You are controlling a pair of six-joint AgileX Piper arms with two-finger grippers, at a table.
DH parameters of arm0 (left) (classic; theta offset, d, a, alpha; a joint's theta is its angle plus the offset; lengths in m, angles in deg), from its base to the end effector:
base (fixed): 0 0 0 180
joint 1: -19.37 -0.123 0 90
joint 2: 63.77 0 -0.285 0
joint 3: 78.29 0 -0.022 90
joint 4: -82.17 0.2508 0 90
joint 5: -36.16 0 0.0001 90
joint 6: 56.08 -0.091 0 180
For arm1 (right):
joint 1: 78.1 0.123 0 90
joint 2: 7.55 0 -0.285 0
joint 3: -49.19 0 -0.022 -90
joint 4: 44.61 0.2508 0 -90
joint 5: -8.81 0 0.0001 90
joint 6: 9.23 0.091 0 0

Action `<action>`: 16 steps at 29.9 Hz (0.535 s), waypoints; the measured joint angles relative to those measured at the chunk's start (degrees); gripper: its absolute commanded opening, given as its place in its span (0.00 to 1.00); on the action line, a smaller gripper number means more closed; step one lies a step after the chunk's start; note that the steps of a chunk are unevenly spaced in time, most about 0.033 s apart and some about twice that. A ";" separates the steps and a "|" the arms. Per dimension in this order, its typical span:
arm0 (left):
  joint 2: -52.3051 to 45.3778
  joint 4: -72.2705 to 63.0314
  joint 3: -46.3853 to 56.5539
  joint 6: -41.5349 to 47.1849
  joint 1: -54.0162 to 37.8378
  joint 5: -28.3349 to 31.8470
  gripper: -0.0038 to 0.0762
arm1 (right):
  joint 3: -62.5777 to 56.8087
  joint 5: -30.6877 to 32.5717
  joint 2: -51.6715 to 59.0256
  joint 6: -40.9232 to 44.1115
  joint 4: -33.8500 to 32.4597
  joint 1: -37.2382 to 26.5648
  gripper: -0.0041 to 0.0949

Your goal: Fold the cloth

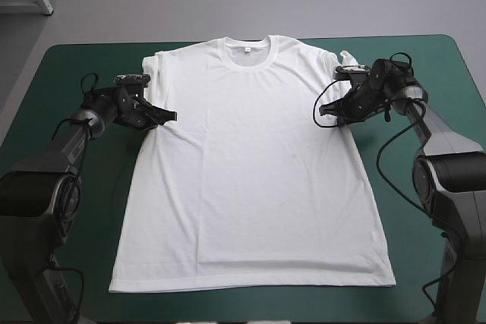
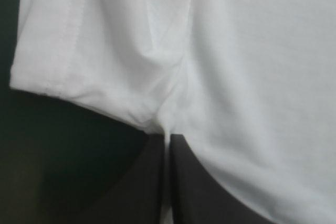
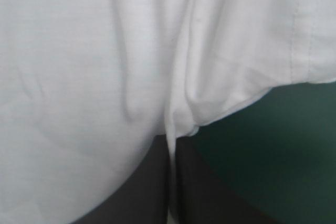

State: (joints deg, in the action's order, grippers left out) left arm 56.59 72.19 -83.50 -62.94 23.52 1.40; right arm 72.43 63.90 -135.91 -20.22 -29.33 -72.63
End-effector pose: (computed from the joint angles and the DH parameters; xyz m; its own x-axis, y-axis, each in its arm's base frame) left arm 0.4245 -0.0398 0.2042 -0.8621 0.0388 -0.5053 0.1015 0.9901 -0.0972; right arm 0.4522 0.0631 0.2192 -0.9239 -0.1245 -0.3617 -0.2034 0.9607 0.1889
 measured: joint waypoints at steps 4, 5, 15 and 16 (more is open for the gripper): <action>-1.11 0.58 -1.23 -3.69 0.00 -5.18 0.07 | 0.00 -0.02 2.25 -0.47 -0.17 0.00 0.02; -1.62 0.97 -1.86 -4.15 0.00 -6.49 0.07 | 0.00 -0.02 3.39 -0.49 -0.47 0.05 0.02; -10.96 6.25 -13.89 -4.72 0.05 -15.85 0.07 | 0.62 0.61 17.15 -0.67 -2.20 0.07 0.02; -11.92 6.45 -15.45 -4.72 0.05 -16.77 0.07 | 1.08 0.75 18.54 -0.67 -2.20 0.07 0.02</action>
State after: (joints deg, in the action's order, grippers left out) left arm 44.67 78.64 -98.95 -67.66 23.57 -15.36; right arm 73.52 64.65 -117.36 -20.88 -31.53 -72.56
